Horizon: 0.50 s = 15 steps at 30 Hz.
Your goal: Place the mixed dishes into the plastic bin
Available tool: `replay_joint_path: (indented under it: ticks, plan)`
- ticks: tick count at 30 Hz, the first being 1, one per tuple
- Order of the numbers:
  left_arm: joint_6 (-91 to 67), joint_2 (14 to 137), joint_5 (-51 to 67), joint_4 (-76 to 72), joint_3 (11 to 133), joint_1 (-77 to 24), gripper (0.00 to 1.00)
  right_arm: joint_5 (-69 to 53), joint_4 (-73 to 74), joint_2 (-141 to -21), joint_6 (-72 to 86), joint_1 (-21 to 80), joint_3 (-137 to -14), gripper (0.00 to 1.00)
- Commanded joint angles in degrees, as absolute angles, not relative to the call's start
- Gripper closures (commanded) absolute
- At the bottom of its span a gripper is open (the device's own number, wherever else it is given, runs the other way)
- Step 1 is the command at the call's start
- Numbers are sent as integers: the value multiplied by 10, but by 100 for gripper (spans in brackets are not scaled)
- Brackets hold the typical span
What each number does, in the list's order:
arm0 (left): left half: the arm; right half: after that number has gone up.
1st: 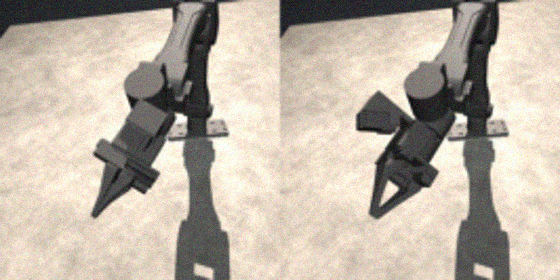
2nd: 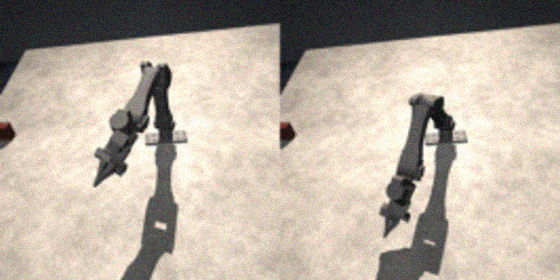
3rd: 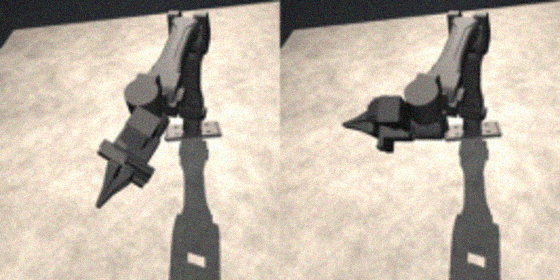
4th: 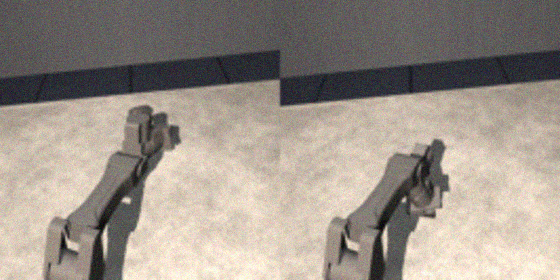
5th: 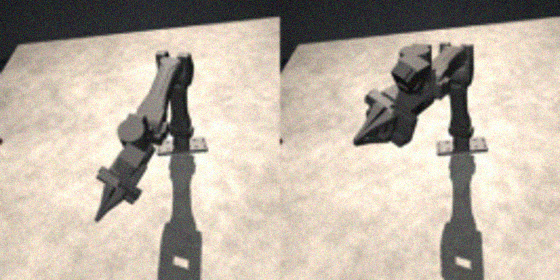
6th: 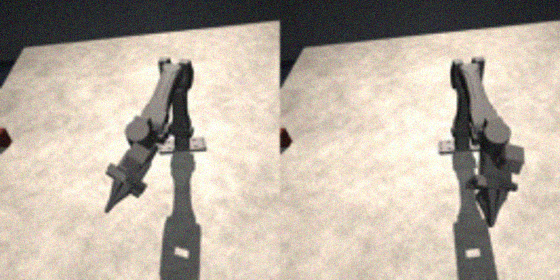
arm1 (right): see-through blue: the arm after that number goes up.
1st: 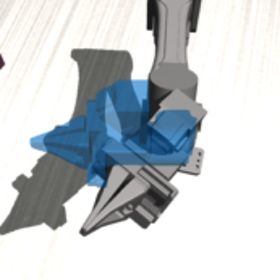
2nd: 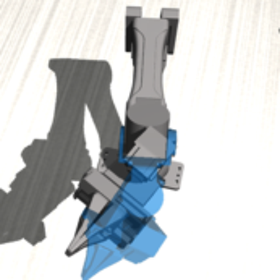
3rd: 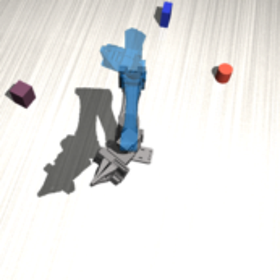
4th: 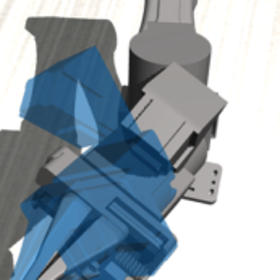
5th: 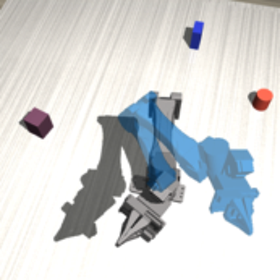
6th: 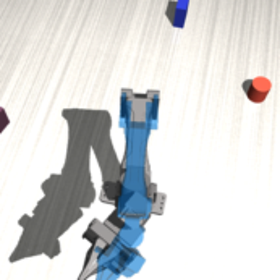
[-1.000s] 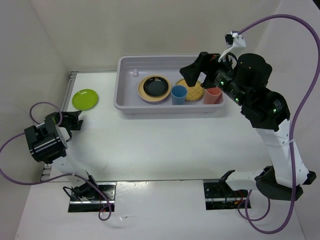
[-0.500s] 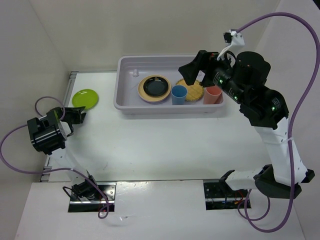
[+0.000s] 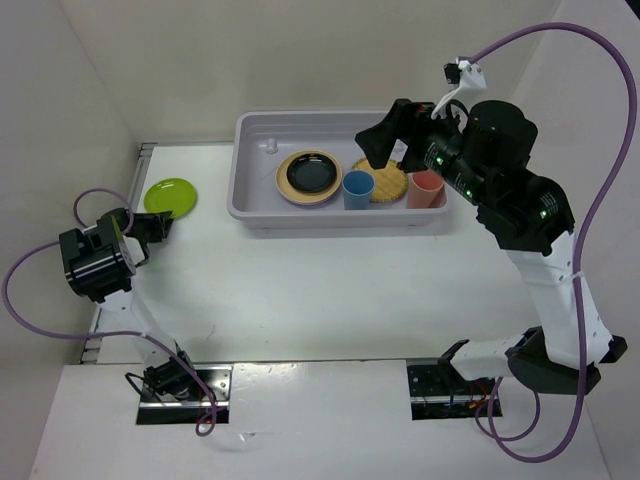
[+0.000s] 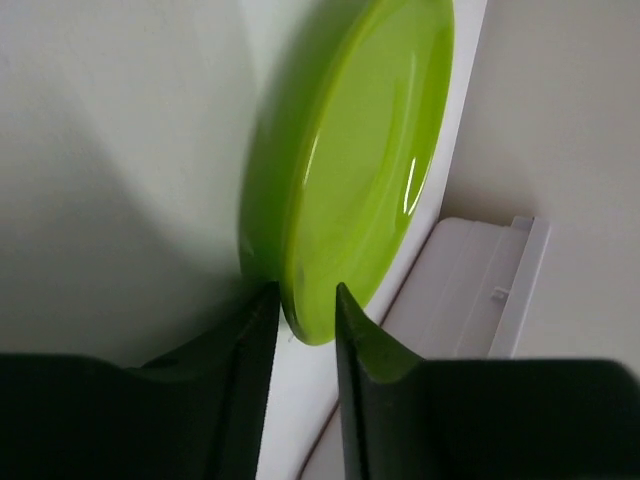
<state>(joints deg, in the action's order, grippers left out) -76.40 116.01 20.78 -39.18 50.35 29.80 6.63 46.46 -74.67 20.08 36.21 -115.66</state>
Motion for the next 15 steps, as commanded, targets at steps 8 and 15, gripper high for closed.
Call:
replay_joint_path:
  ticks: [8,15]
  plan:
    - [-772,1210,187,-379,534,293,86,65,474,-756,201,359,-1198,0]
    - [-777,1210,198,-379,534,293,98,71,463,-743,201,359,-1148,0]
